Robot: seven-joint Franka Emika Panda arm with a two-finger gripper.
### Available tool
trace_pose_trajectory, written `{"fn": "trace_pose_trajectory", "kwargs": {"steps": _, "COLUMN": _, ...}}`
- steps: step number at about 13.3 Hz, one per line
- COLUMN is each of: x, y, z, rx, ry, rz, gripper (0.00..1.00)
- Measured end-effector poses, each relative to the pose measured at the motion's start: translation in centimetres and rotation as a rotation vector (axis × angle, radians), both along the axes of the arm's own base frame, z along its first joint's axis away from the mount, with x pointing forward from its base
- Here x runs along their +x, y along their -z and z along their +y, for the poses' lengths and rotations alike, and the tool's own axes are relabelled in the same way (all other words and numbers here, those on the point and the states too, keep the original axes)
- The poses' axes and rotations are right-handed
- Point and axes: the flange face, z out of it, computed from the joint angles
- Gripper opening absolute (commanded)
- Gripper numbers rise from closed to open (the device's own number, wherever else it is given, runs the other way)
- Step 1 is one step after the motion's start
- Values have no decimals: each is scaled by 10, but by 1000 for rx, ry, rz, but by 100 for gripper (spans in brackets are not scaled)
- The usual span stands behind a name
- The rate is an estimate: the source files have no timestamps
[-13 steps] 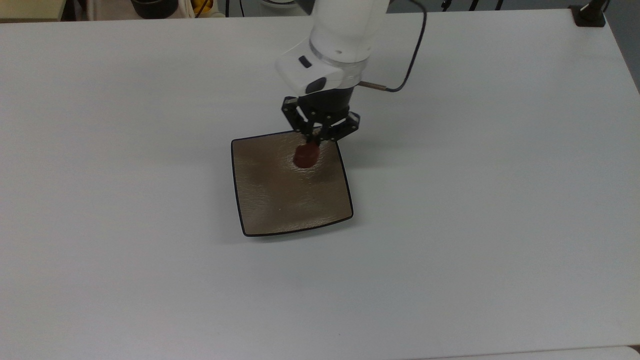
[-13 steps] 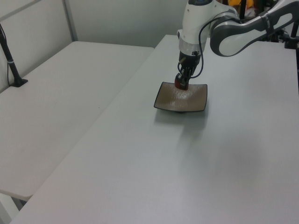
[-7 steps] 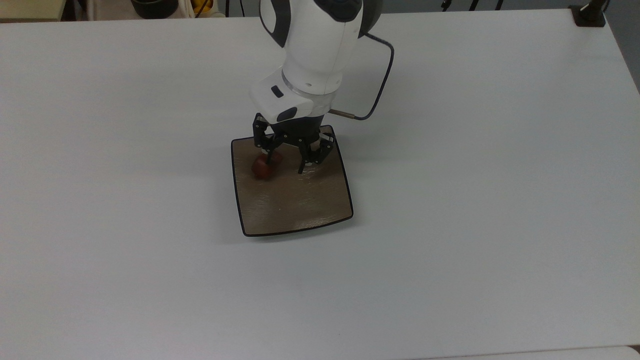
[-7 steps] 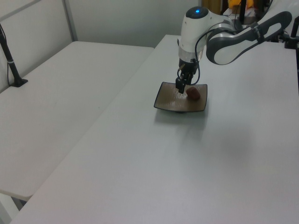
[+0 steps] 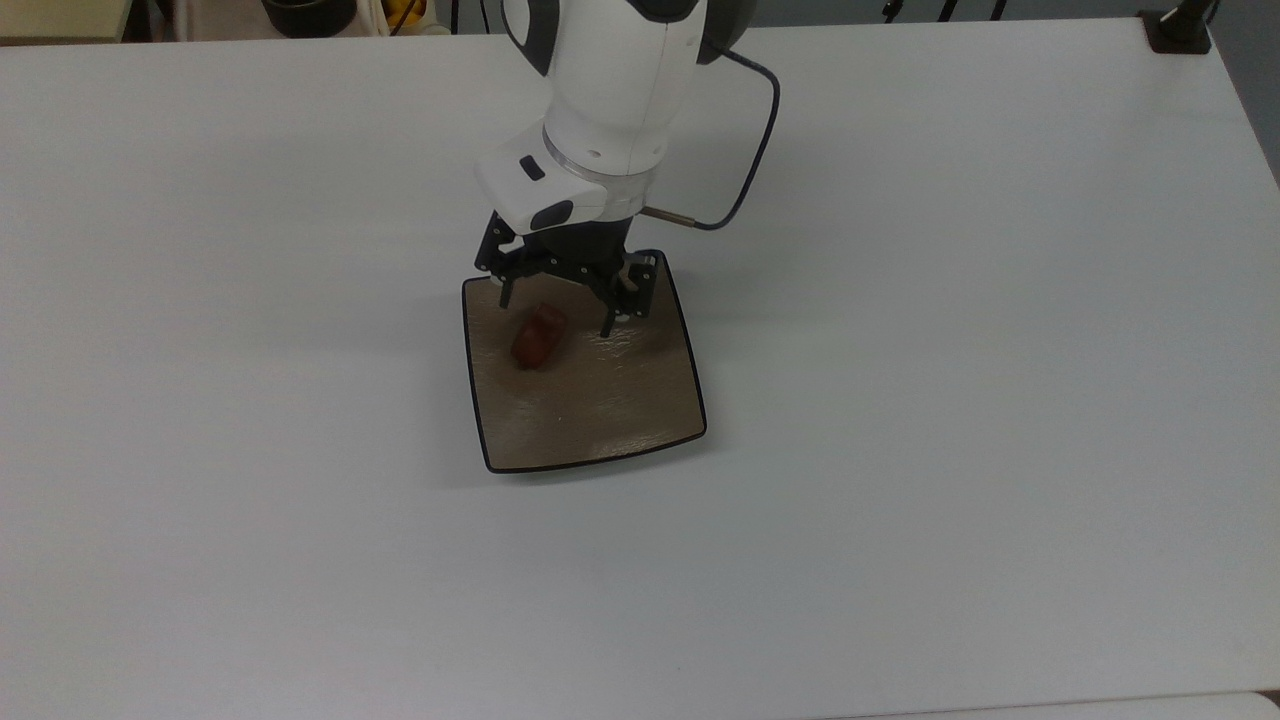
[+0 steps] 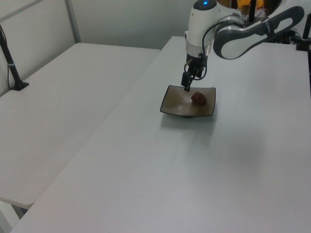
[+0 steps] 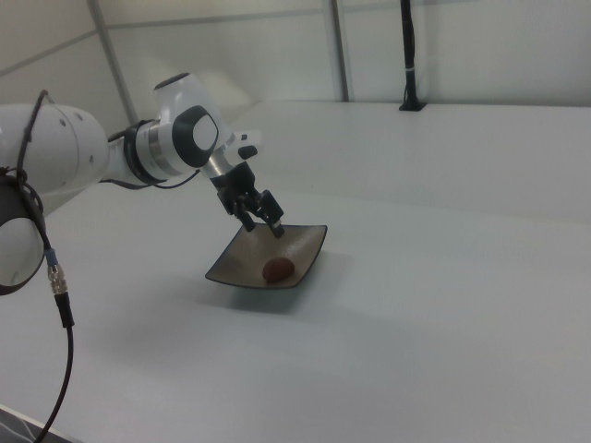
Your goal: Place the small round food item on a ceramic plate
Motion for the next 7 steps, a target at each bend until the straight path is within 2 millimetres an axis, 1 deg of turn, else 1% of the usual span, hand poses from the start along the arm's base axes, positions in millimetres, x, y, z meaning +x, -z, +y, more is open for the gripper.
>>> {"fn": "trace_pose_trajectory", "kwargs": {"steps": 1, "x": -6, "y": -7, "z": -4, "rx": -8, "ry": -39, "rz": 63, "gripper": 100}}
{"fn": "trace_pose_trajectory", "kwargs": {"steps": 4, "x": -35, "y": -31, "z": -9, "rx": -6, "ry": -184, "rz": 263, "gripper": 100}}
{"fn": "trace_pose_trajectory", "kwargs": {"steps": 7, "x": -63, "y": -66, "z": -16, "rx": 2, "ry": -292, "rz": 383, "gripper": 100}}
